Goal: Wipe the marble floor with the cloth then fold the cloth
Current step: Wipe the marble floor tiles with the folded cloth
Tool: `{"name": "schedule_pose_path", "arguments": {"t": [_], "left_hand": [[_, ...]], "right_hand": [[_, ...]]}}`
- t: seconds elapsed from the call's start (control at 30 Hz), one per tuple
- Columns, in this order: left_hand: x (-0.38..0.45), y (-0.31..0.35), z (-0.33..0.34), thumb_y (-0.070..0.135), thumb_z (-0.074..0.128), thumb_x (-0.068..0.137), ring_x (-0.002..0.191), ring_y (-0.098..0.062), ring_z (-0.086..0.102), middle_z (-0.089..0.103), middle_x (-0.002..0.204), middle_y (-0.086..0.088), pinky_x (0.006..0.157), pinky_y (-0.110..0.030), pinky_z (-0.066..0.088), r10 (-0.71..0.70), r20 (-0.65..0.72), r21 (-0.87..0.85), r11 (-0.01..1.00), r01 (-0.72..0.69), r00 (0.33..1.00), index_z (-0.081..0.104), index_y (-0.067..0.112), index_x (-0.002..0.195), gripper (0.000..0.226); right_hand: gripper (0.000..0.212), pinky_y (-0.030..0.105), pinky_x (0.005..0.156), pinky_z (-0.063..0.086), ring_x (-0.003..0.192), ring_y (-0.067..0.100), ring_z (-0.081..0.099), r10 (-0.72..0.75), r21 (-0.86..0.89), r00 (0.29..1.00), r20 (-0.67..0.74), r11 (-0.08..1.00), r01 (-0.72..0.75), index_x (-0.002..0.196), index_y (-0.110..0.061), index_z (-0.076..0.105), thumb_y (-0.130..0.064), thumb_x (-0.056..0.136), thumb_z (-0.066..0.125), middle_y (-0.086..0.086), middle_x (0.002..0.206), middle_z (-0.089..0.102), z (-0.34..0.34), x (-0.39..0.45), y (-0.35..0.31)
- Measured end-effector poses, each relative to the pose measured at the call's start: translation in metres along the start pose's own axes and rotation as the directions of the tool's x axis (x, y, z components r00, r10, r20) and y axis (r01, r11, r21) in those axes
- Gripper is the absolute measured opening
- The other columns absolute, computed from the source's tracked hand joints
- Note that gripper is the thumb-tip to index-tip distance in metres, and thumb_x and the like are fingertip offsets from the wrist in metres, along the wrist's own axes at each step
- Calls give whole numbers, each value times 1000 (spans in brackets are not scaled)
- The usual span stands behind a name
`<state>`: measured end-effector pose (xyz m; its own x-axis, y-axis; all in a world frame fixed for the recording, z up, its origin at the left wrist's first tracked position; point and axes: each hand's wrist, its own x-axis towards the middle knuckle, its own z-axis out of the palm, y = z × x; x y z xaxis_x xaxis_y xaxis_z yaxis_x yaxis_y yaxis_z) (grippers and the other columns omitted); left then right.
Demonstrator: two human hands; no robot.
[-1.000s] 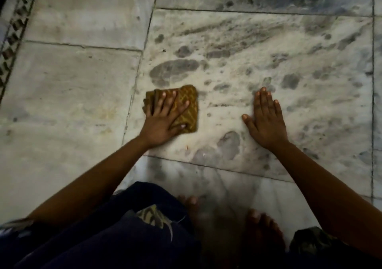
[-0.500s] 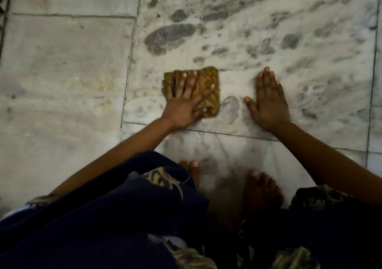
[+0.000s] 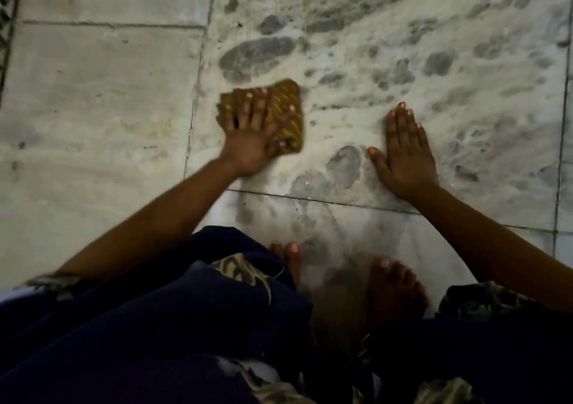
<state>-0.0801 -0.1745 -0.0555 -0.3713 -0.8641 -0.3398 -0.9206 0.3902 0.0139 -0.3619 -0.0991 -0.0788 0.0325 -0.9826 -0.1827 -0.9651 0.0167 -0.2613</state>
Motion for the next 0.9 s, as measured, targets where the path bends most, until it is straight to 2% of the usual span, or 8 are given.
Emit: {"name": "schedule_pose_path", "arguments": {"t": [0.13, 0.23, 0.43, 0.5, 0.63, 0.73, 0.83, 0.9], "left_hand": [[-54, 15, 28, 62, 12, 91, 143, -37, 0, 5, 157, -14, 112, -56, -1, 285, -68, 39, 958, -283, 956, 5, 42, 146, 59], [-65, -35, 37, 63, 11, 91, 142, -36, 7, 13, 155, -14, 112, -54, 2, 320, -117, 22, 947, -319, 940, 4, 43, 146, 59], [2, -83, 3, 75, 11, 79, 144, -35, -2, 3, 158, -9, 109, -61, 0, -98, -79, -125, 988, 87, 992, 13, 38, 146, 77], [25, -60, -8, 70, 16, 79, 144, -34, -8, -3, 159, -7, 109, -62, -4, -118, -49, -126, 986, 111, 992, 12, 39, 146, 73], [17, 1, 4, 71, 7, 84, 143, -41, 3, 8, 157, -12, 106, -66, 3, 183, -94, -17, 983, -185, 979, 9, 44, 144, 66], [-27, 15, 25, 59, 21, 92, 143, -38, 8, 14, 156, -11, 110, -62, 6, 412, -114, 64, 911, -407, 904, 16, 41, 145, 56], [-51, -24, 31, 55, 22, 94, 141, -36, 14, 22, 153, -11, 112, -56, 9, 486, -168, 56, 873, -484, 858, 17, 41, 146, 54], [-41, -58, 26, 53, 26, 91, 139, -37, 18, 27, 151, -12, 109, -57, 15, 431, -209, 39, 901, -433, 878, 9, 44, 146, 57]], "right_hand": [[80, 34, 115, -1, 145, 26, 0, 2, 2, 1000, 5, 1000, -2, 148, -2, 5, -55, 88, 11, 16, 157, 1, 0, 0, 0], [81, 34, 115, -2, 145, 25, -1, 1, 4, 1000, 8, 1000, -1, 148, -2, 4, -56, 87, 10, 16, 157, 0, 0, 1, 1], [82, 34, 115, -1, 145, 26, 0, 11, -3, 1000, 11, 1000, -11, 148, -2, 5, -56, 87, 10, 17, 157, 1, -2, 1, -1], [81, 33, 115, -2, 145, 25, 0, 7, -7, 1000, 11, 1000, -7, 148, -2, 5, -56, 87, 10, 17, 157, 1, -2, 1, -1], [80, 32, 115, -7, 145, 23, -2, 14, -19, 1000, 4, 1000, -14, 148, -3, 5, -55, 88, 10, 16, 157, 1, -1, 2, 0], [78, 32, 114, -8, 145, 23, -2, 51, -8, 998, -24, 999, -52, 148, -4, 4, -55, 89, 12, 15, 157, 1, -2, 6, 0], [78, 34, 114, -8, 145, 23, -3, 89, -3, 996, -25, 996, -90, 148, -6, 3, -55, 88, 11, 14, 157, 0, -2, 10, 3], [77, 35, 114, -7, 145, 24, -1, 95, -15, 995, -33, 995, -96, 148, -6, 4, -54, 89, 12, 15, 157, 1, 1, 10, 5]]}}
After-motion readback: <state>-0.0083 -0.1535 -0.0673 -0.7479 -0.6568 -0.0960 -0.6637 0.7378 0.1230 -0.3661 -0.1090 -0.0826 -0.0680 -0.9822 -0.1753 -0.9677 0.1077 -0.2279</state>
